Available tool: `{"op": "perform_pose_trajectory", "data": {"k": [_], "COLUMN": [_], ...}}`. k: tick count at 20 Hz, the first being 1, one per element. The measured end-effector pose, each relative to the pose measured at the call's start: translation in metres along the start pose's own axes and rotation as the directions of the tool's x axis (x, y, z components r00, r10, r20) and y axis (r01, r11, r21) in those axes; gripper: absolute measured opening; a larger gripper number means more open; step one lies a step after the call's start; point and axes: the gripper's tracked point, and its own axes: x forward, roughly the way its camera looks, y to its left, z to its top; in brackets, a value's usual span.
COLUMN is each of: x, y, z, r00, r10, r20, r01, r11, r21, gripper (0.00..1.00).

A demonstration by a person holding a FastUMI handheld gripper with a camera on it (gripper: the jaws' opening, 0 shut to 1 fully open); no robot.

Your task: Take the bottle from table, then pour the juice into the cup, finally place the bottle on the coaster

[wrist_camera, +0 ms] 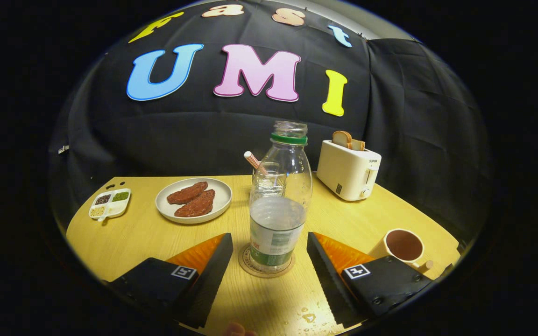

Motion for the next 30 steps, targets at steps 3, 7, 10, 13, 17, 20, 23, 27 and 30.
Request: {"op": "perform_pose_trajectory", "data": {"k": [3, 7, 10, 13, 17, 20, 23, 27, 30], "x": [-0.028, -0.075, -0.112, -0.154, -0.196, -0.214, -0.229, -0.243, -0.254], "y": [0.0, -0.004, -0.011, -0.039, -0.055, -0.072, -0.077, -0.076, -0.072], "z": [0.009, 0.024, 0.039, 0.061, 0.078, 0.088, 0.104, 0.12, 0.127], "r00": [1.0, 0.999, 0.998, 0.994, 0.973, 0.954, 0.929, 0.896, 0.872], "r10": [0.001, 0.017, 0.041, 0.088, 0.213, 0.281, 0.346, 0.415, 0.458], "r20": [0.018, 0.036, 0.057, 0.07, 0.088, 0.1, 0.129, 0.161, 0.175], "r01": [-0.001, -0.019, -0.044, -0.091, -0.216, -0.28, -0.339, -0.401, -0.445], "r11": [1.0, 0.999, 0.997, 0.995, 0.976, 0.96, 0.938, 0.909, 0.889], "r21": [0.012, 0.05, 0.064, 0.038, 0.025, -0.022, -0.076, -0.112, -0.111], "gripper": [0.98, 0.98, 0.97, 0.98, 0.98, 0.97, 0.97, 0.98, 0.97]}}
